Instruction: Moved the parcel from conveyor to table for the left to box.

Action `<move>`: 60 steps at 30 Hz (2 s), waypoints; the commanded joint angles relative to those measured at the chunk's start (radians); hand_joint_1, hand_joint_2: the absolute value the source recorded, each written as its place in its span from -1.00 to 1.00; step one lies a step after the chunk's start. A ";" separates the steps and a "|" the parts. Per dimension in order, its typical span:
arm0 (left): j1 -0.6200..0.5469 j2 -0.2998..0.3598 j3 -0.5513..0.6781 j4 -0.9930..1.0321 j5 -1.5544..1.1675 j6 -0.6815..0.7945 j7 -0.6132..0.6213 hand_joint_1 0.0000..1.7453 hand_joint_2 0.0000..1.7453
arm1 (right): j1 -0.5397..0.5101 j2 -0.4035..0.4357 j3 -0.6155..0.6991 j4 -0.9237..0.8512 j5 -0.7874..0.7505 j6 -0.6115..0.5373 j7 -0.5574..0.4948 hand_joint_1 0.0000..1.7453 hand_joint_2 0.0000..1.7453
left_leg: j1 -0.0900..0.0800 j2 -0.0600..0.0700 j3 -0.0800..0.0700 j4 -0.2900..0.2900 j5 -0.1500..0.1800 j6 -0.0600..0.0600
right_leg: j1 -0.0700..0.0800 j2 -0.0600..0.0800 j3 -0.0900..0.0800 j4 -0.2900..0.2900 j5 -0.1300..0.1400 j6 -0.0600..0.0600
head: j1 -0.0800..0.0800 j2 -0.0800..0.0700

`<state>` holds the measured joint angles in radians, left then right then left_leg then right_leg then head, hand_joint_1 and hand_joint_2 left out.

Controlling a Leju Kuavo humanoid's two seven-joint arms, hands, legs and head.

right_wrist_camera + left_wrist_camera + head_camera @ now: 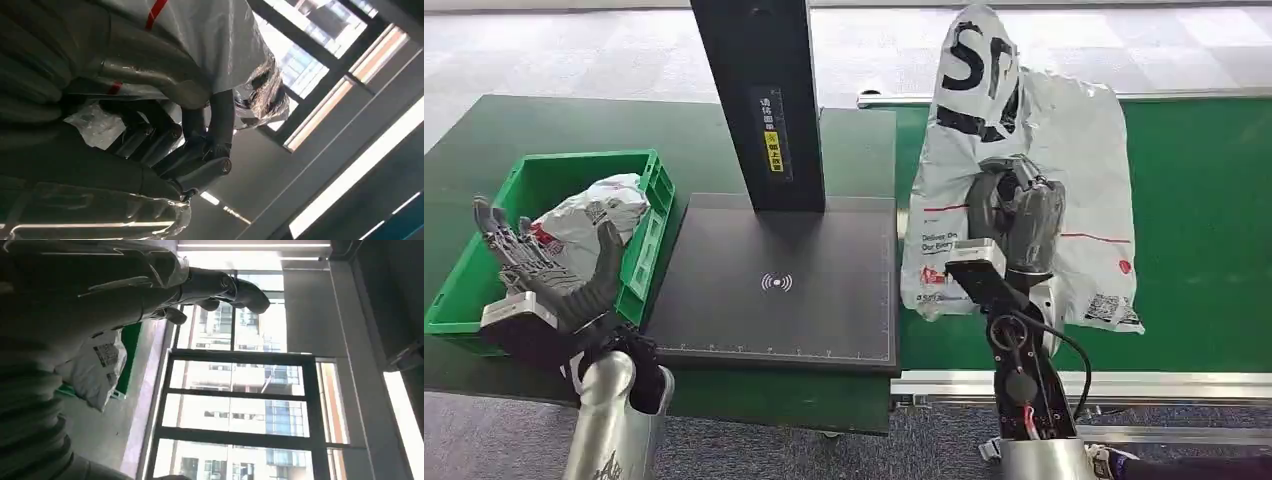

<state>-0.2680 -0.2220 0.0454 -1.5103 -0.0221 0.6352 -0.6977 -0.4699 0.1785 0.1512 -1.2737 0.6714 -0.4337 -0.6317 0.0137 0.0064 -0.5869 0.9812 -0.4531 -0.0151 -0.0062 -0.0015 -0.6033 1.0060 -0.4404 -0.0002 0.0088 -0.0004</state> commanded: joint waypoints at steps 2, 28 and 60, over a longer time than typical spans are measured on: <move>-0.002 -0.031 0.041 -0.175 0.008 0.063 0.000 -1.00 1.00 | -0.064 -0.031 0.391 0.268 0.133 0.158 0.069 1.00 1.00 | 0.000 0.005 0.003 0.000 -0.002 0.001 | 0.000 0.005 0.002 -0.002 0.000 0.000 | 0.000 0.000; -0.004 -0.012 -0.003 -0.045 -0.052 0.063 0.000 -1.00 1.00 | -0.178 0.009 0.473 0.578 0.000 0.450 0.048 -1.00 1.00 | -0.001 -0.002 0.002 -0.001 0.000 0.001 | -0.001 -0.002 0.003 -0.001 0.000 0.000 | 0.000 0.000; -0.115 0.111 -0.385 0.513 -0.349 -0.430 0.321 -1.00 1.00 | -0.025 0.001 0.064 0.173 -0.683 0.224 -0.001 -1.00 1.00 | -0.002 -0.004 0.001 -0.001 0.000 0.001 | -0.002 -0.003 0.002 -0.001 -0.001 0.000 | 0.000 0.000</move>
<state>-0.2676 -0.1663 -0.1569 -1.2843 -0.1440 0.1697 -0.5084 -0.5007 0.1884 0.3150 -1.0384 0.0636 -0.1511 -0.6329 0.0125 0.0064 -0.5867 0.9817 -0.4534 -0.0148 -0.0076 -0.0012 -0.6040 1.0058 -0.4401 0.0001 0.0092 -0.0004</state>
